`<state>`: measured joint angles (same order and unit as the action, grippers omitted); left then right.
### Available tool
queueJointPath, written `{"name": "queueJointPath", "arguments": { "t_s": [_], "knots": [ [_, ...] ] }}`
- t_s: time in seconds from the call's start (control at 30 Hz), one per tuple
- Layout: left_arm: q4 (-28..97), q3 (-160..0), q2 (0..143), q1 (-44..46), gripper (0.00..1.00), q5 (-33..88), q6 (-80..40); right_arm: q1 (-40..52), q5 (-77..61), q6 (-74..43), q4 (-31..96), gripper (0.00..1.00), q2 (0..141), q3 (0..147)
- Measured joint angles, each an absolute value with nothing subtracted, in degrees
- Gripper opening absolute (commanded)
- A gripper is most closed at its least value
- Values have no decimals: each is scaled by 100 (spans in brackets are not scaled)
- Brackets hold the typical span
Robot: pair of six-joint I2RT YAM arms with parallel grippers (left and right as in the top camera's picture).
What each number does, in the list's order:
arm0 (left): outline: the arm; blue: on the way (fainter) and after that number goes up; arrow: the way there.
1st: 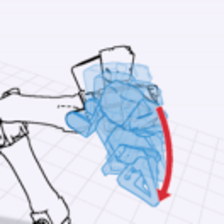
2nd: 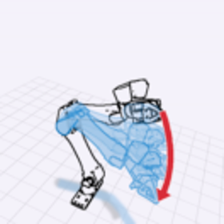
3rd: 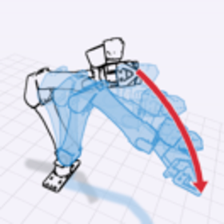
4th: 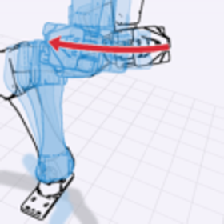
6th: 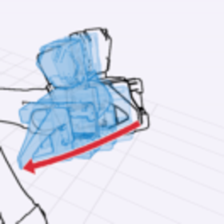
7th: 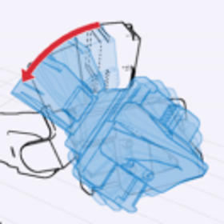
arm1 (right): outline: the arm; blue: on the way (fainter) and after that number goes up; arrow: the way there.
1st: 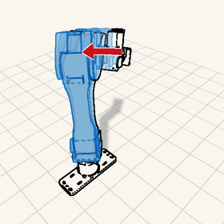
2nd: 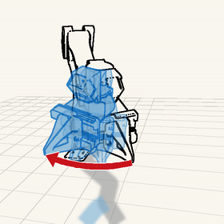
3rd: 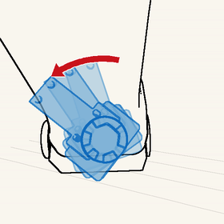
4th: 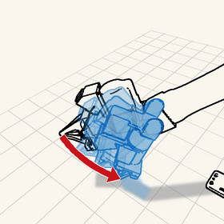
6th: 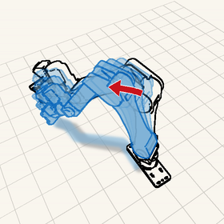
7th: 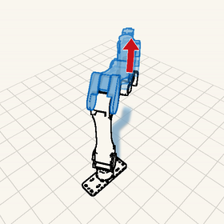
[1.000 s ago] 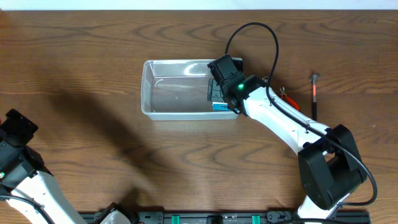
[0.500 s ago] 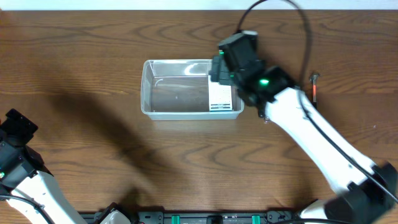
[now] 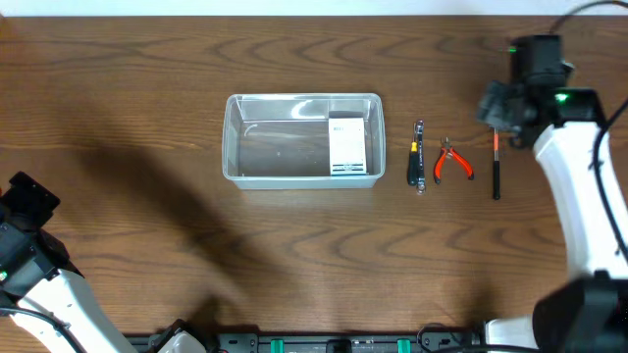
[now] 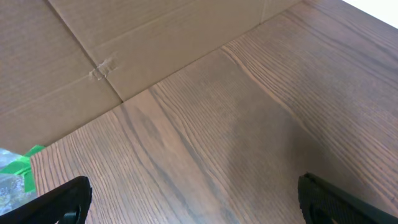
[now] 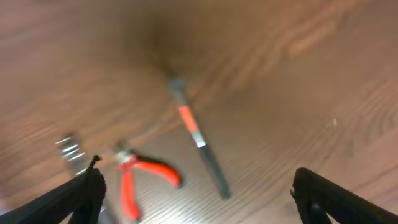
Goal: Pack container
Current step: 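Release the box and move the right gripper to the hammer, then grasp the red-handled hammer by its handle with the right gripper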
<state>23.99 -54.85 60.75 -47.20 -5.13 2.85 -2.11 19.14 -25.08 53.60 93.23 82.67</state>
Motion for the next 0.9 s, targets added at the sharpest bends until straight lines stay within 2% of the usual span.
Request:
{"name": "queueJointPath", "arguments": {
  "t_s": [0.17, 0.37, 0.6, 0.73, 0.9],
  "knots": [
    [2401, -5485, 6075, -4720, 98, -513, 285, -847, 1236, -1986, 4873, 88, 10186, 8123],
    [2399, -5485, 6075, -4720, 98, -513, 285, -985, 628, -1505, 4637, 87, 11059, 8114],
    [2399, -5485, 6075, -4720, 98, -513, 285, -985, 440, -1323, 4466, 73, 11684, 8112],
    [2399, -5485, 6075, -4720, 98, -513, 285, -985, 419, -1273, 4368, 51, 11784, 8099],
    [2399, -5485, 6075, -4720, 98, -513, 285, -985, 403, -1280, 4213, 50, 11793, 8097]
  ]
}}
